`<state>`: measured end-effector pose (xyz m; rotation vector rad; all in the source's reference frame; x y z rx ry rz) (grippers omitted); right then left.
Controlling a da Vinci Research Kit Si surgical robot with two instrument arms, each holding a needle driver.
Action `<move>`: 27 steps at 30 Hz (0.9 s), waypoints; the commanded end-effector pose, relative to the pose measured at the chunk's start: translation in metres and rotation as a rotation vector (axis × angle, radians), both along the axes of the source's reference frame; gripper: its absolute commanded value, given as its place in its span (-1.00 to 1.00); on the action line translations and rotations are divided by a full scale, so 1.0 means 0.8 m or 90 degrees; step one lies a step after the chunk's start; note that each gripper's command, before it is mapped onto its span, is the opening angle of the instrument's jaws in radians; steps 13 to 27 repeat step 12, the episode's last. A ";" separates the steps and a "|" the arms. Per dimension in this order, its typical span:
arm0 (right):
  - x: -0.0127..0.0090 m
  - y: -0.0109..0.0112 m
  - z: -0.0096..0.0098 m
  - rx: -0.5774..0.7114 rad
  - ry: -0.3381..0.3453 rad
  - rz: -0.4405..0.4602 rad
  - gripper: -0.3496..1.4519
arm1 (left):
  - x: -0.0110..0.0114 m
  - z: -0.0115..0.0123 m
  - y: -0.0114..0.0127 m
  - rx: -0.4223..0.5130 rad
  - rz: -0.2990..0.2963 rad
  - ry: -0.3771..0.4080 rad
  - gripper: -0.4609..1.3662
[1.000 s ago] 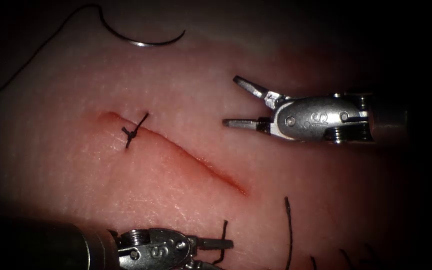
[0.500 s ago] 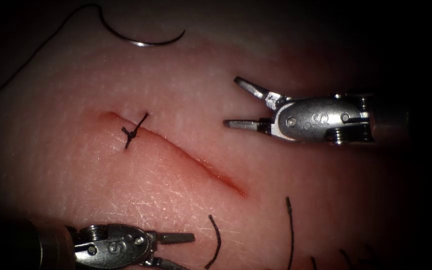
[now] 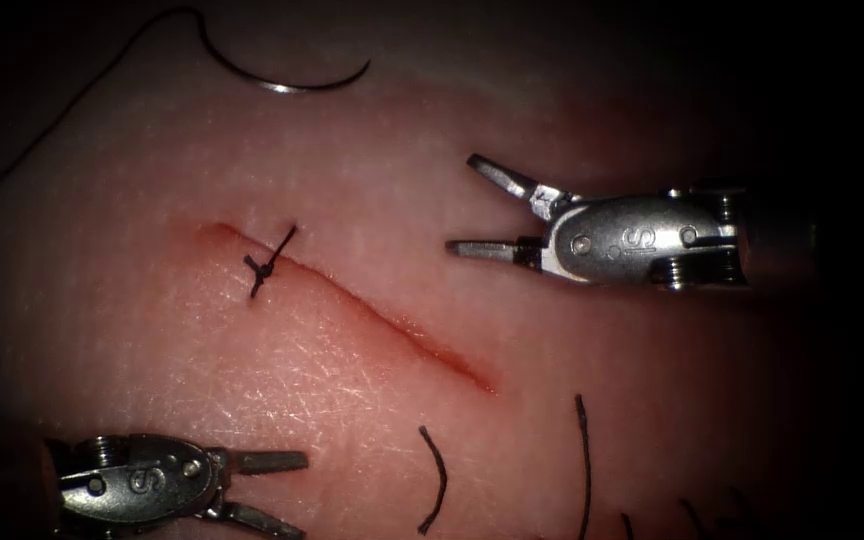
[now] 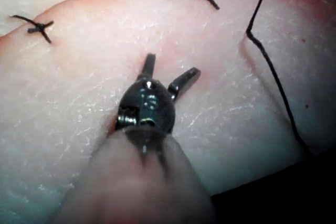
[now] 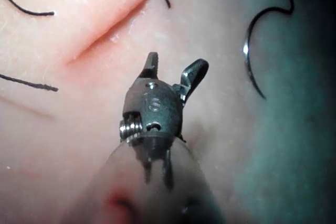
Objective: Wound Closure
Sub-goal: Drop the suture end from the left gripper
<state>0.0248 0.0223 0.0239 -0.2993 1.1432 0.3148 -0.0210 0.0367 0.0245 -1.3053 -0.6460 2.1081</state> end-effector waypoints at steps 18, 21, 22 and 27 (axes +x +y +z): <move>0.0003 -0.0001 -0.0001 0.000 0.000 0.000 0.63 | -0.0002 0.0000 0.0000 -0.001 -0.004 0.004 0.10; 0.0003 -0.0001 -0.0001 0.000 0.000 0.000 0.63 | -0.0002 0.0000 0.0000 -0.001 -0.004 0.004 0.10; 0.0003 -0.0001 -0.0001 0.000 0.000 0.000 0.63 | -0.0002 0.0000 0.0000 -0.001 -0.004 0.004 0.10; 0.0003 -0.0001 -0.0001 0.000 0.000 0.000 0.63 | -0.0002 0.0000 0.0000 -0.001 -0.004 0.004 0.10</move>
